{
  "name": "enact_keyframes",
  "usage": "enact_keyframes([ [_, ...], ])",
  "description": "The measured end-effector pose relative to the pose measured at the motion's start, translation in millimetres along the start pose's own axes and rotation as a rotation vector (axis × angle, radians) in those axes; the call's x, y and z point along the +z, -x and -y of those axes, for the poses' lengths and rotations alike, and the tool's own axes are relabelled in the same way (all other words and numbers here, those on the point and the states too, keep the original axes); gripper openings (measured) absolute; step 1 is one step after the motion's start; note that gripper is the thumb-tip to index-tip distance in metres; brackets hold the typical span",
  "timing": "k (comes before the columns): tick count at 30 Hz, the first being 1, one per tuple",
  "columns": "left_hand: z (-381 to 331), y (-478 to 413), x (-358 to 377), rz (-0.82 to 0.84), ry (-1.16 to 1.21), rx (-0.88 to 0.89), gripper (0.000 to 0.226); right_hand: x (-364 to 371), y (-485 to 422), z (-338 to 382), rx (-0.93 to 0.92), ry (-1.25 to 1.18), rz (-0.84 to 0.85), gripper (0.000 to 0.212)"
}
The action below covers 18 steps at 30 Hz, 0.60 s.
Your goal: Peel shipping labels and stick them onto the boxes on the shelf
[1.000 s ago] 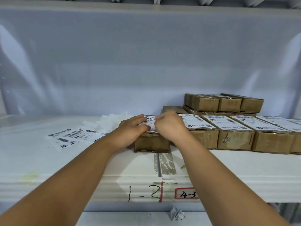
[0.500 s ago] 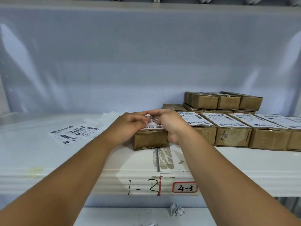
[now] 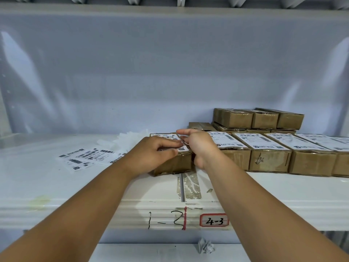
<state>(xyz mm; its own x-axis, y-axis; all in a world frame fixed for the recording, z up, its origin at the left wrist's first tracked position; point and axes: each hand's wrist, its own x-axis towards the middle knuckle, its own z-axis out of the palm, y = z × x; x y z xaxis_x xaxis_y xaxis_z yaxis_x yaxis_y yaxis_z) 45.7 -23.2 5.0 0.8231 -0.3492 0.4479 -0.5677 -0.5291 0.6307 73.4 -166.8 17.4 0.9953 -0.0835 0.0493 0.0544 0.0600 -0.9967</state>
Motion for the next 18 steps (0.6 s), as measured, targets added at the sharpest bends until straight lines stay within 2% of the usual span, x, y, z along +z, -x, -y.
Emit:
enact_keyframes([
  [8,-5,2,1,0.038,-0.026,0.061,0.035,1,6,1,-0.008,0.091,-0.017,0.043],
  [12,-4,1,0,0.072,-0.035,0.107,0.026,2,7,1,-0.015,0.107,-0.022,0.040],
  [15,-3,-1,1,-0.044,0.042,0.094,0.019,1,7,1,-0.013,0.169,-0.028,0.030],
  [18,-2,-7,-2,-0.283,-0.011,-0.003,0.019,-1,9,1,0.011,0.187,-0.002,0.027],
])
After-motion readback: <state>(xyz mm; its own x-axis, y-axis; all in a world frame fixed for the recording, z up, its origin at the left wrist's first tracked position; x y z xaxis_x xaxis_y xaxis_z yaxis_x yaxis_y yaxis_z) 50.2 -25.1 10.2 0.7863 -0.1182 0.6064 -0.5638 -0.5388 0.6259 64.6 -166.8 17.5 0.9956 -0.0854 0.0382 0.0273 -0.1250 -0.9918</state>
